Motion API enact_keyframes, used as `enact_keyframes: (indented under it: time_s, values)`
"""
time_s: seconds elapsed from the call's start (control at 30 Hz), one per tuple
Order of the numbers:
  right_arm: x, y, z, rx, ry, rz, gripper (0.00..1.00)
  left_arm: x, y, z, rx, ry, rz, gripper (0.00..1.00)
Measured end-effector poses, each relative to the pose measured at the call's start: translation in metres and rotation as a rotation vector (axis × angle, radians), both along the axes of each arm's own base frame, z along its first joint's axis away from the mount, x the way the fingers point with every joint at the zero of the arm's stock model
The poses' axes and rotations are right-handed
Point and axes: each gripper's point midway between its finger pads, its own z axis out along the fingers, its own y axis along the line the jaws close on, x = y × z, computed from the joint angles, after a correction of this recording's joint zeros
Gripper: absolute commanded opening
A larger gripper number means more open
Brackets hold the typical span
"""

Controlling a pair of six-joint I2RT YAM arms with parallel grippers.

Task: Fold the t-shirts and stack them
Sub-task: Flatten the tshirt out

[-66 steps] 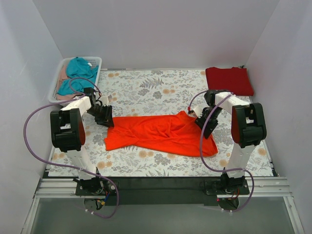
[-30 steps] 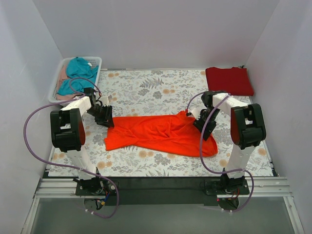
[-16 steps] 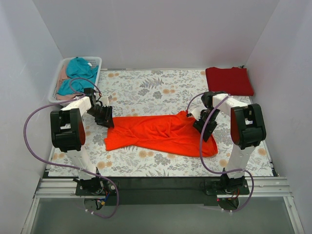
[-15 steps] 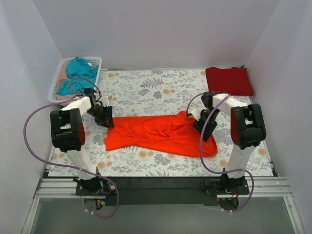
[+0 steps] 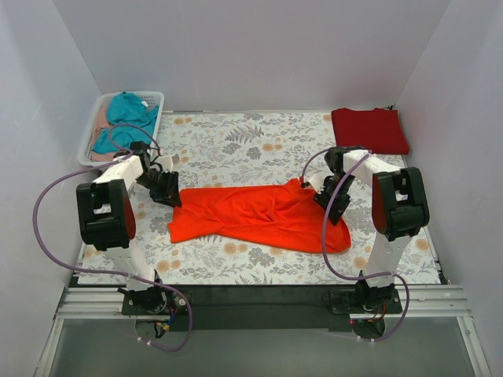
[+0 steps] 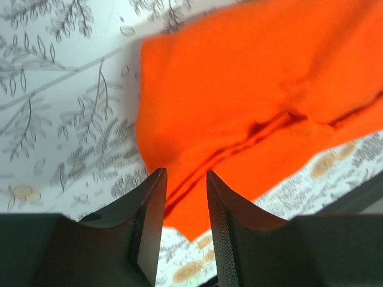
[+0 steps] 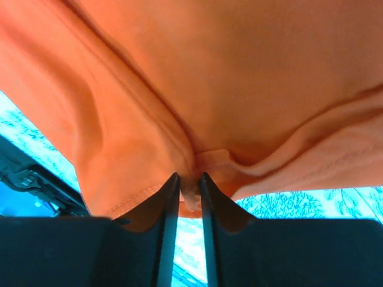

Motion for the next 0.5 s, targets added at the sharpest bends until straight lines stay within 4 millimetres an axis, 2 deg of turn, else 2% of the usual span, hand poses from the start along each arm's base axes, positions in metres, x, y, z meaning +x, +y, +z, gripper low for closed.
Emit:
enact_keyframes:
  time_s: [0.17, 0.27, 0.4, 0.5]
  values:
    - [0.000, 0.002, 0.017, 0.013, -0.020, -0.007, 0.08, -0.015, 0.014, 0.035, -0.041, -0.046, -0.011, 0.36]
    - [-0.002, 0.002, 0.028, 0.019, -0.040, -0.011, 0.01, -0.025, 0.026, 0.049, -0.042, -0.068, -0.013, 0.41]
    - [-0.005, 0.001, 0.036, 0.020, -0.053, -0.015, 0.01, -0.037, 0.032, 0.058, -0.034, -0.078, -0.034, 0.42]
    - [-0.007, 0.001, 0.039, 0.021, -0.049, -0.017, 0.01, -0.049, 0.032, 0.056, -0.028, -0.075, -0.057, 0.43]
